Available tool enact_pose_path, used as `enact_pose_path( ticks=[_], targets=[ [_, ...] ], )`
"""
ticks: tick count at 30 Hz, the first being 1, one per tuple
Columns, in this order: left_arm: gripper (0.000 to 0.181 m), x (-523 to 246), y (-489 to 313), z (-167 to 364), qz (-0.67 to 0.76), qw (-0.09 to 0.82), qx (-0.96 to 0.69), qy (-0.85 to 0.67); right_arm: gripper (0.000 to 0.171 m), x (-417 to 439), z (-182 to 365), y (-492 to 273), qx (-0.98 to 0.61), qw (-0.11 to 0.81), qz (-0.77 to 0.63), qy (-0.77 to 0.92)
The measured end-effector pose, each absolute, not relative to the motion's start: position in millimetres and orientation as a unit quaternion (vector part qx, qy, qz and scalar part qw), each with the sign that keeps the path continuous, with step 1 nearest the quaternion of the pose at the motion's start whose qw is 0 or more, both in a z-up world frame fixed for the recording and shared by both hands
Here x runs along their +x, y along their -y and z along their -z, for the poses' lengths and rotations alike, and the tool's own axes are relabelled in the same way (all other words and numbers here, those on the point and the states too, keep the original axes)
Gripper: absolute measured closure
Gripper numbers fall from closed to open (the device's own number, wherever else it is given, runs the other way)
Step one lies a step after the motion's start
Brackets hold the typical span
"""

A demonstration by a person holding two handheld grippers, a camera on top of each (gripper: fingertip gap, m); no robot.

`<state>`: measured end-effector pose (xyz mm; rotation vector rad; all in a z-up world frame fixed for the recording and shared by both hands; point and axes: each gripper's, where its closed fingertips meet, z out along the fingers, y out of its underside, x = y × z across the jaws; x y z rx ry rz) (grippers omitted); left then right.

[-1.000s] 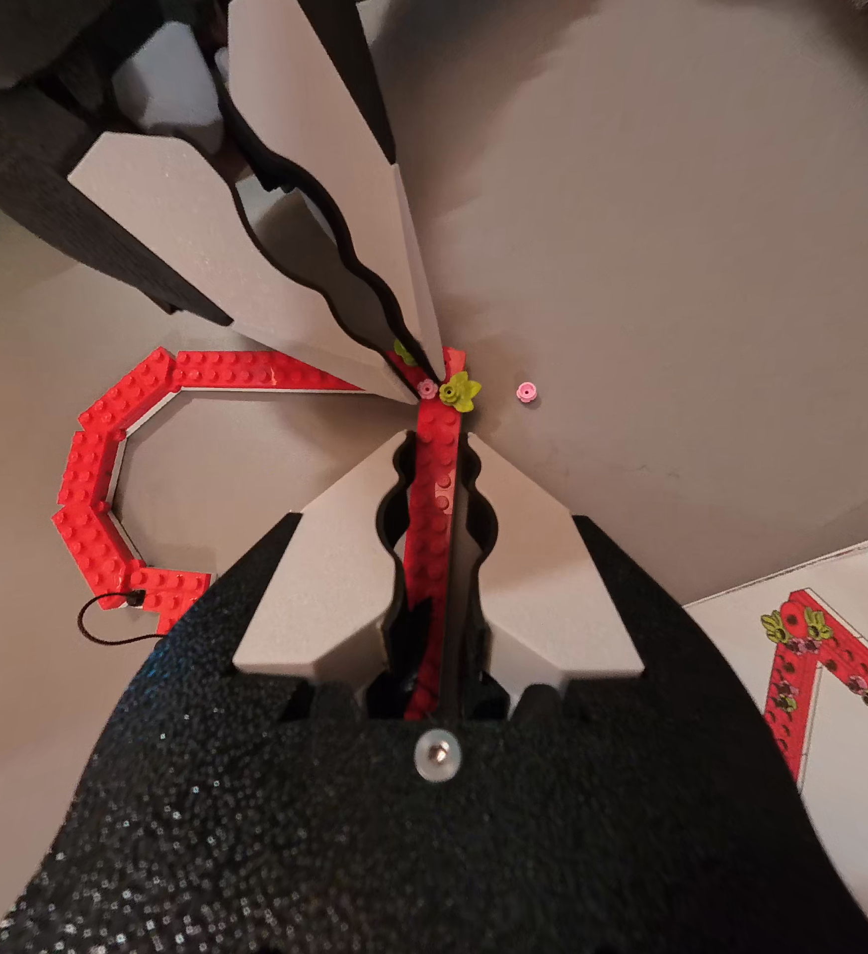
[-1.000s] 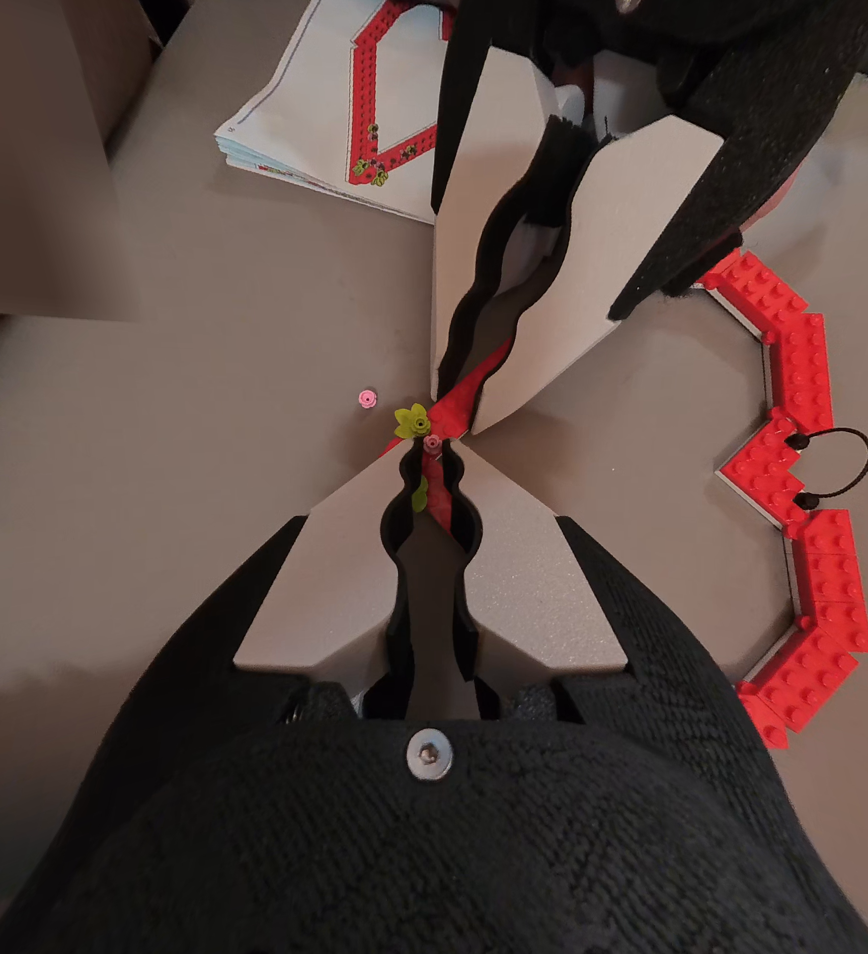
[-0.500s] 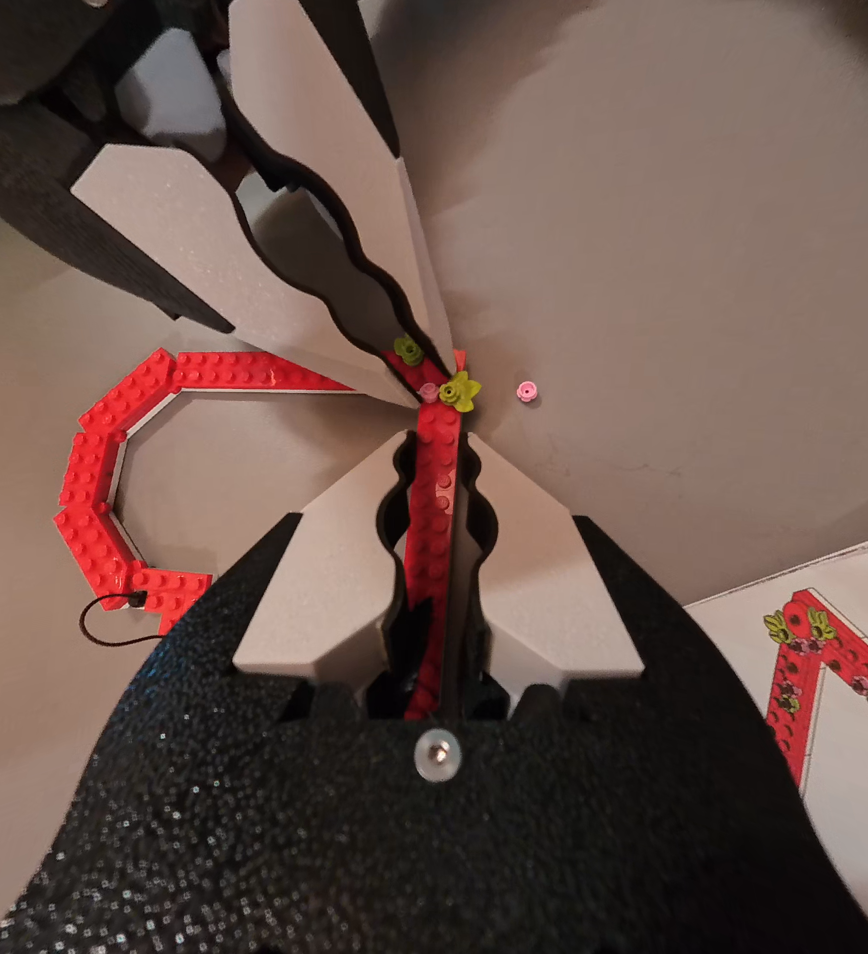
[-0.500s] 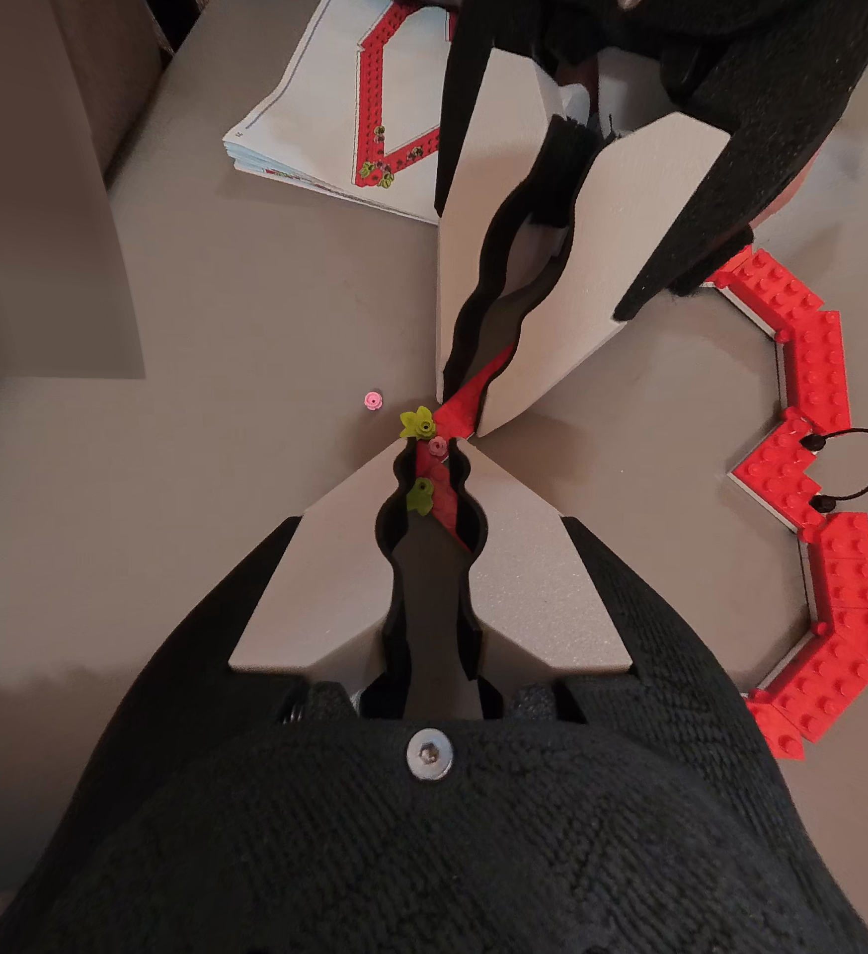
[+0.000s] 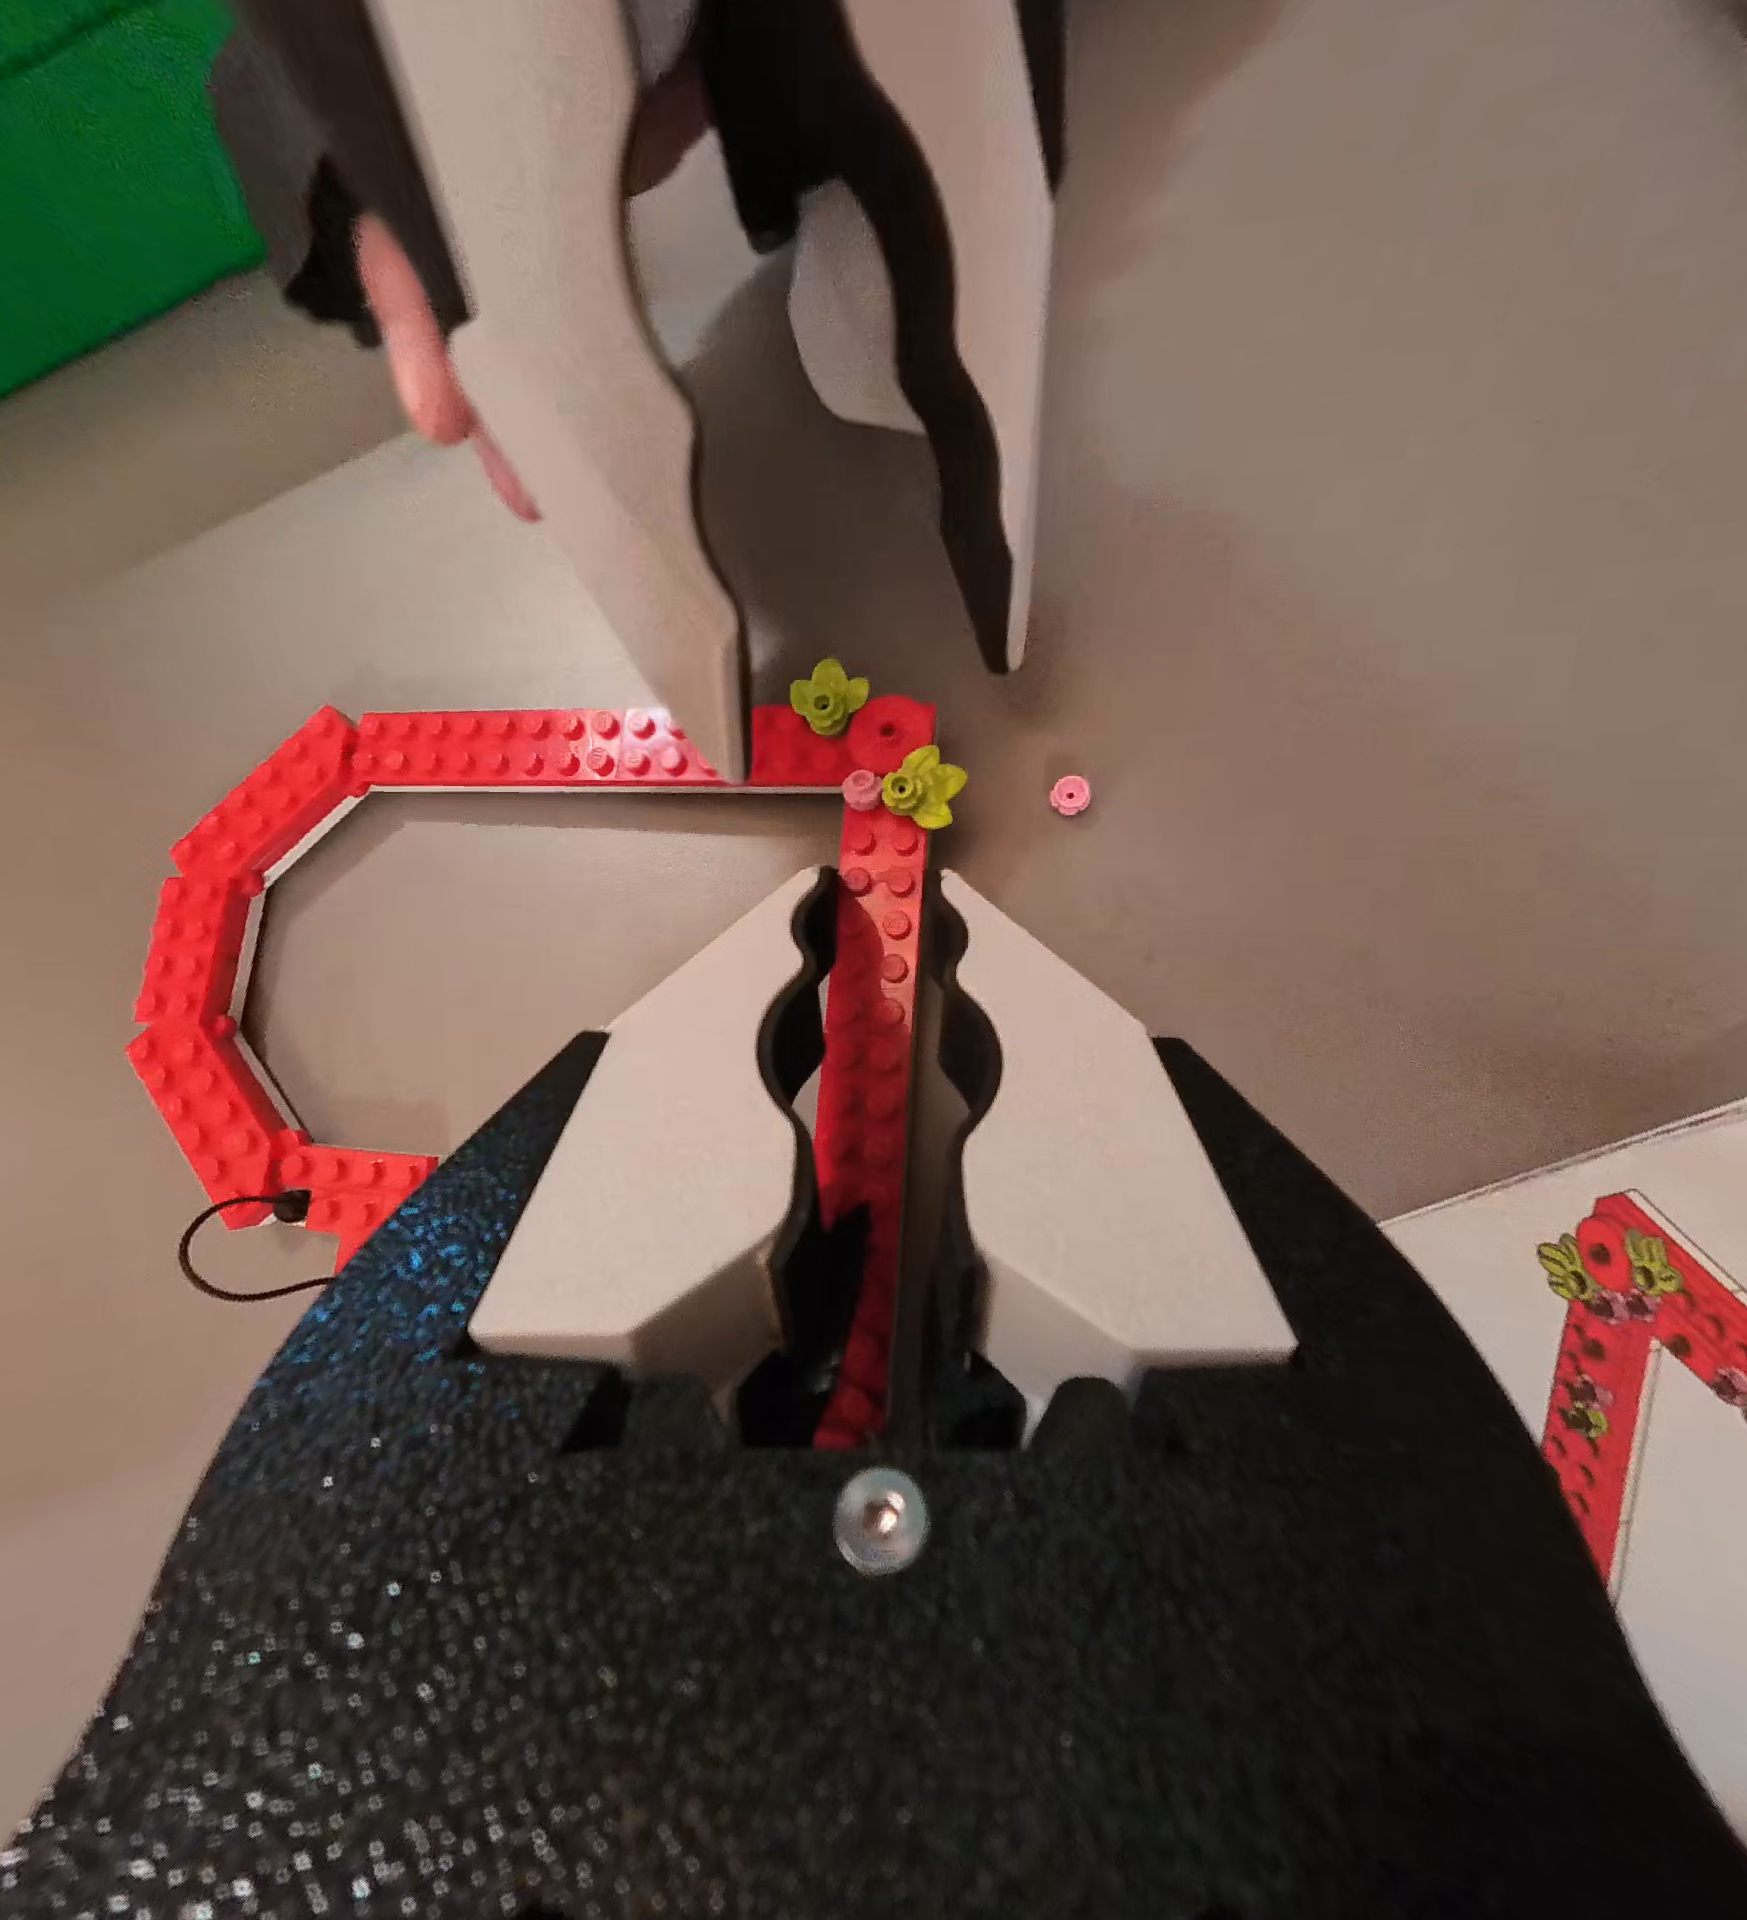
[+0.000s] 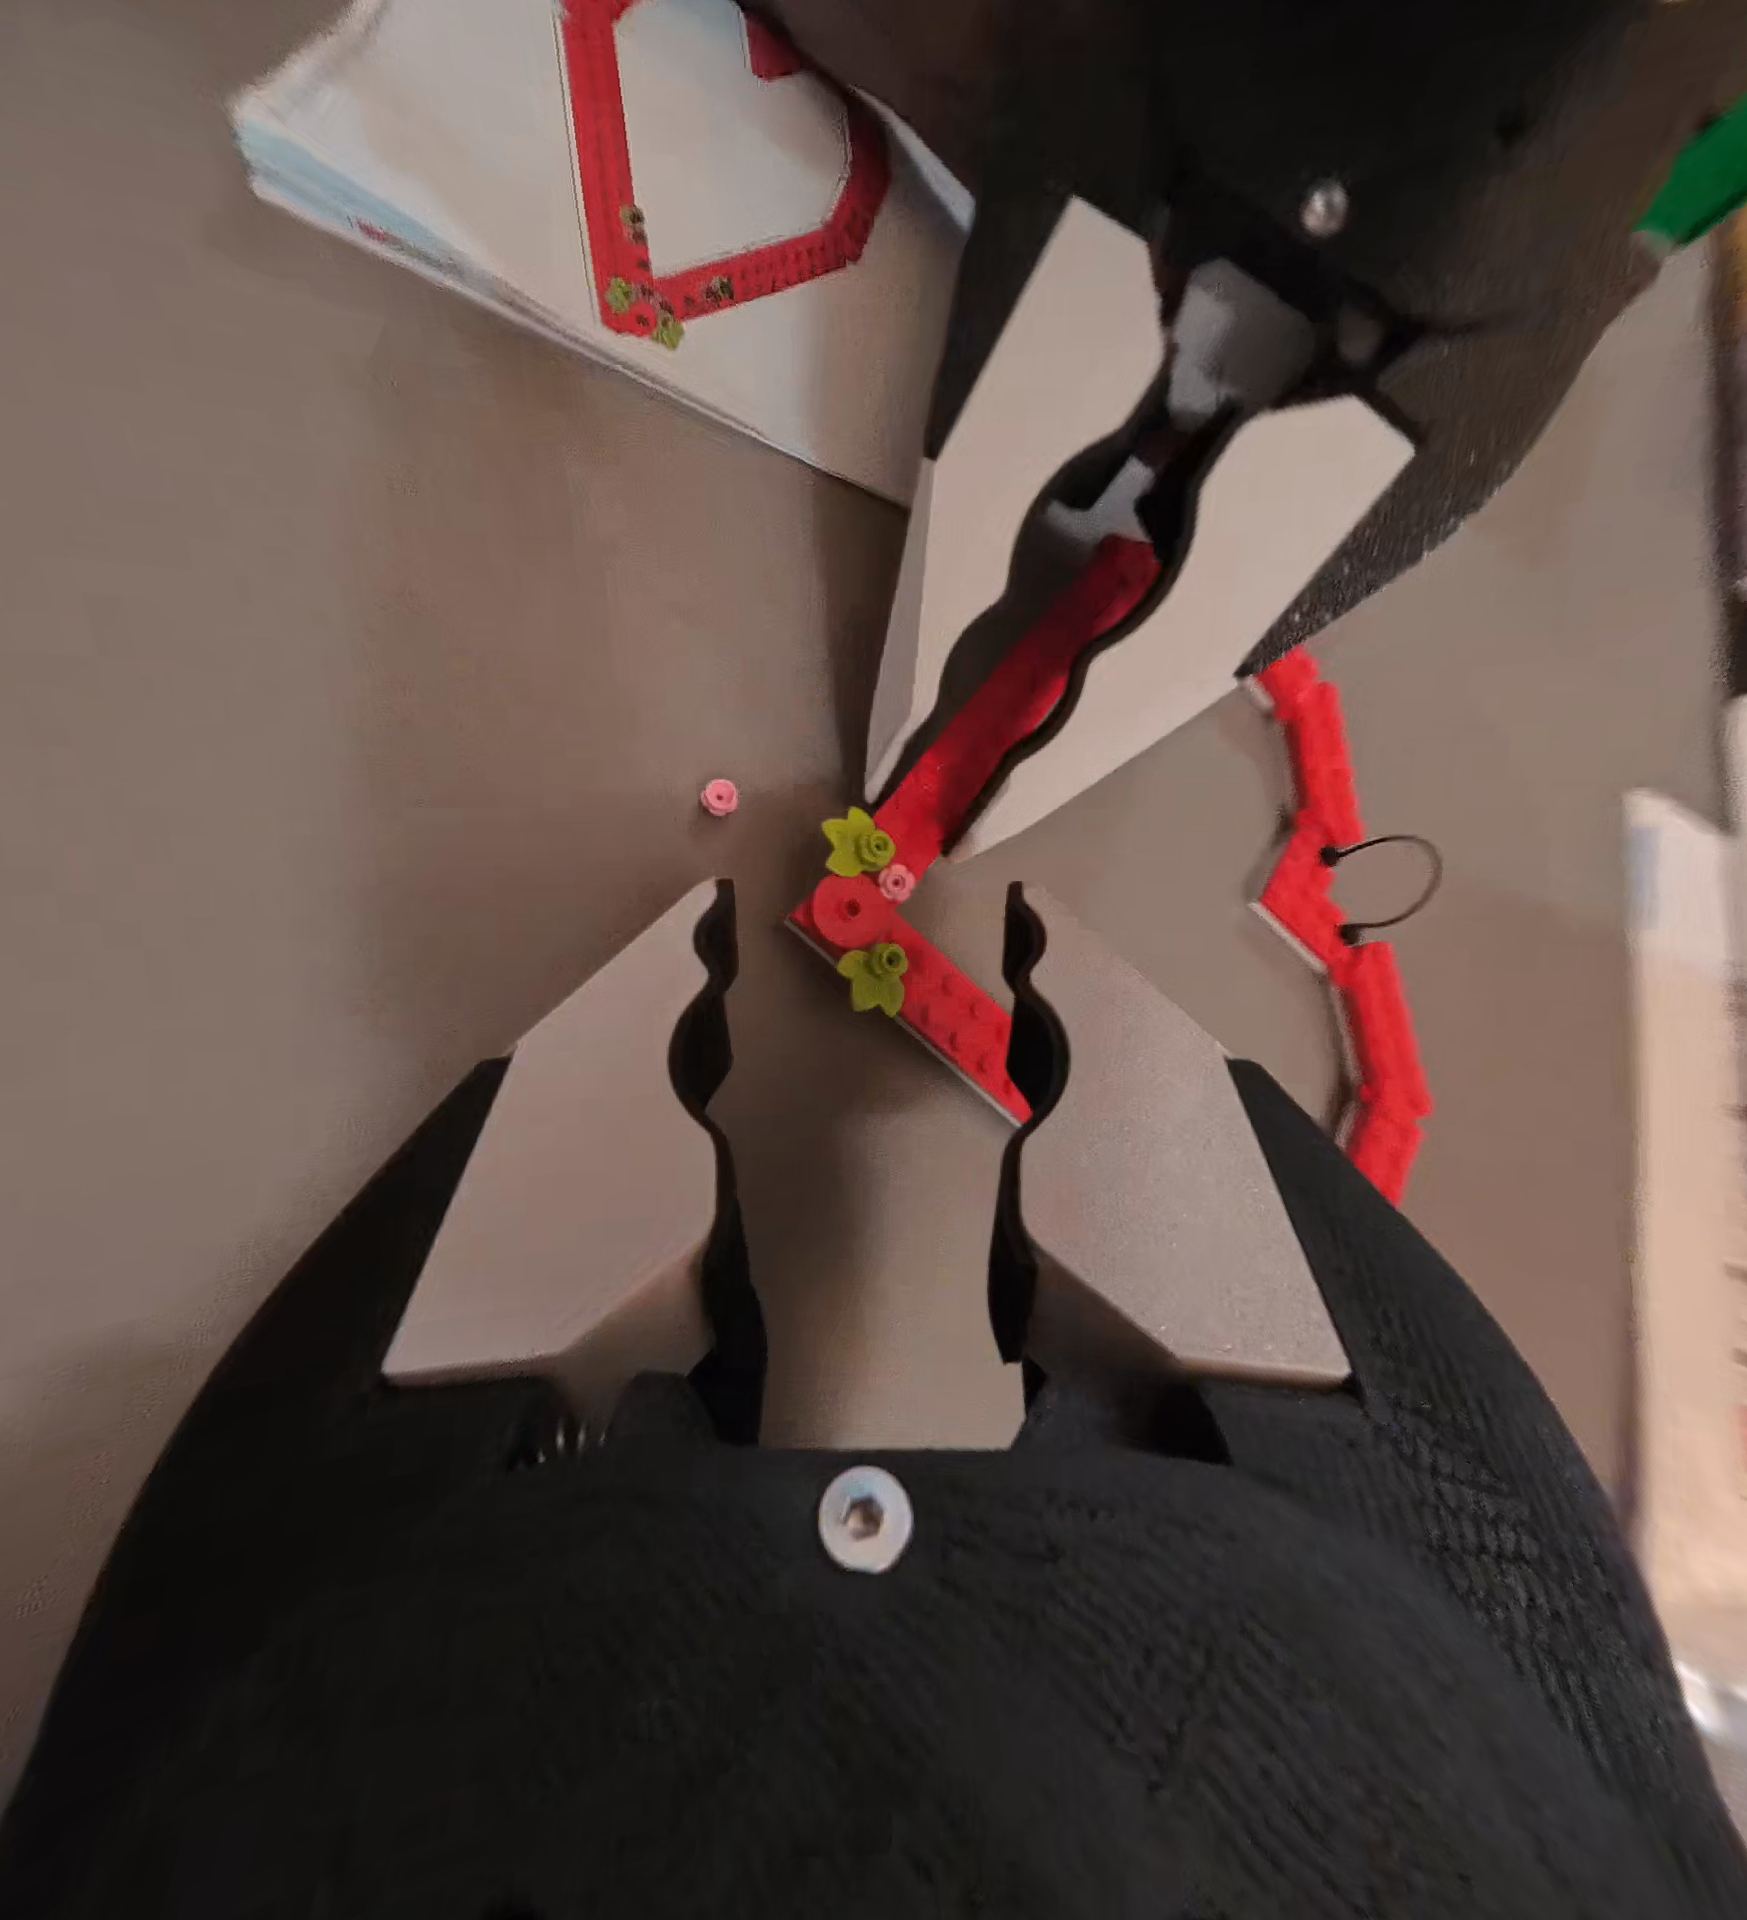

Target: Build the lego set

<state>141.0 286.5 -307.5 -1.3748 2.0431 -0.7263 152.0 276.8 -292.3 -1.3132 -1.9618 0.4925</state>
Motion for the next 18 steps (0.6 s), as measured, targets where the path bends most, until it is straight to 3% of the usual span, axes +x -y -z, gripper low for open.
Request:
enact_pose_path(
  ticks=[1, 8, 11, 18],
  targets=[
    [0.167, 141, -287, 307, 0.271, 0.284, -0.514, -0.763, 0.121, 152, 292, -276, -0.494, 0.387, -0.163, 0.761],
    [0.167, 141, -288, 304, 0.275, 0.292, -0.514, -0.758, 0.137, 154, 298, -269, -0.378, 0.499, 0.018, 0.780],
    [0.167, 140, -289, 304, 0.275, 0.292, -0.515, -0.757, 0.146, 153, 300, -274, -0.343, 0.519, 0.068, 0.780],
    [0.167, 140, -291, 303, 0.274, 0.295, -0.516, -0.756, 0.150, 150, 302, -280, -0.292, 0.547, 0.133, 0.774]
  ],
)
